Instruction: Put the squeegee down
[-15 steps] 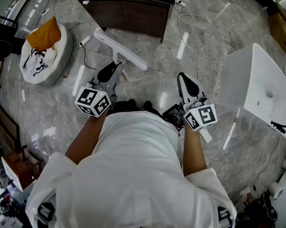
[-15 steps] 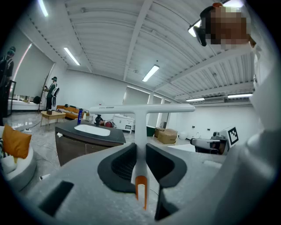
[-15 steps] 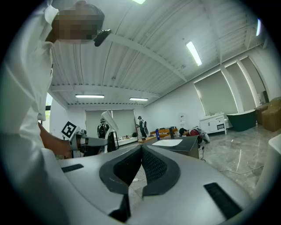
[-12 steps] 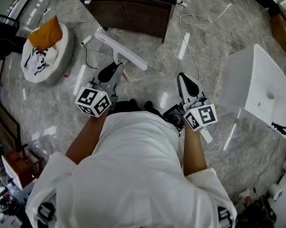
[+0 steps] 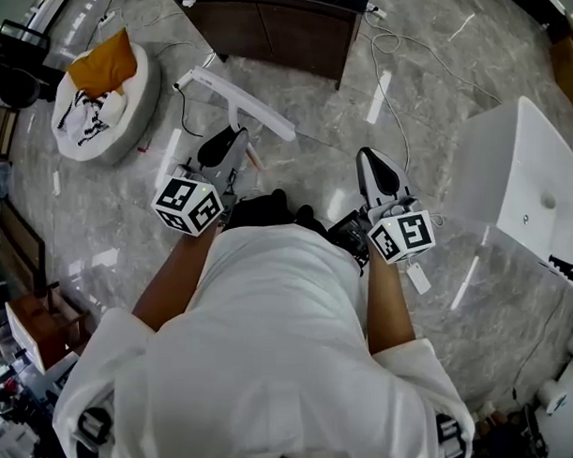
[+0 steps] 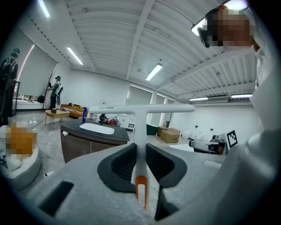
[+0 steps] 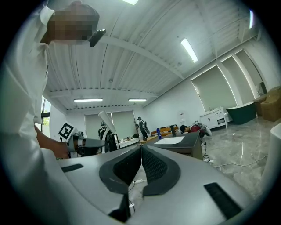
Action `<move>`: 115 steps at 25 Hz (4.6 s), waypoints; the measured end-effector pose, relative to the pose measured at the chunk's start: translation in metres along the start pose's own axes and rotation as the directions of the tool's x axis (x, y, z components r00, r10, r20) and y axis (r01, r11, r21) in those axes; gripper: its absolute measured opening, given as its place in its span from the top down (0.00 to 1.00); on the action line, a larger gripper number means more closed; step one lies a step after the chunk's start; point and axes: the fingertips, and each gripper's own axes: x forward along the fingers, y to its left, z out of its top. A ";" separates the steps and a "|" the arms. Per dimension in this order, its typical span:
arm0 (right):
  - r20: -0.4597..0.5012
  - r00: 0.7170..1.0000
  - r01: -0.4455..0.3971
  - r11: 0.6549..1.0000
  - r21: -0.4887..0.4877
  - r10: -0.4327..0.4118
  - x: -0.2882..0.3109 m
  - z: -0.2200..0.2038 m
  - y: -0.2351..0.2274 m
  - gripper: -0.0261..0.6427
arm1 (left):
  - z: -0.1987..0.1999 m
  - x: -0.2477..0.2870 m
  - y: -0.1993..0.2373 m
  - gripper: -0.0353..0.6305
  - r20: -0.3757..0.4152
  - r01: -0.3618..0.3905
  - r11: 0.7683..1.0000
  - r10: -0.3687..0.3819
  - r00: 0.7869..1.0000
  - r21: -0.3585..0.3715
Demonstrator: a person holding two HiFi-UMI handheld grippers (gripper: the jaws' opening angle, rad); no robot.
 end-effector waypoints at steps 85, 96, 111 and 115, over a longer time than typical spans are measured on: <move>0.001 0.998 0.057 0.998 -0.016 -0.057 0.367 0.167 -0.495 0.94 | 0.154 0.579 0.186 0.82 -0.137 0.066 0.980 -0.092 0.986 -0.187; -0.005 0.999 -0.041 0.999 -0.005 0.041 0.420 0.186 -0.564 0.94 | 0.159 0.649 0.192 0.83 -0.307 -0.042 0.985 -0.012 0.952 -0.168; -0.065 0.998 -0.012 1.000 -0.015 0.011 0.468 0.182 -0.606 0.94 | 0.128 0.735 0.224 0.83 -0.519 -0.079 0.985 -0.014 0.855 -0.156; -0.090 0.996 0.015 0.999 -0.041 -0.019 0.479 0.179 -0.611 0.94 | 0.122 0.751 0.230 0.82 -0.548 -0.061 0.981 -0.052 0.835 -0.185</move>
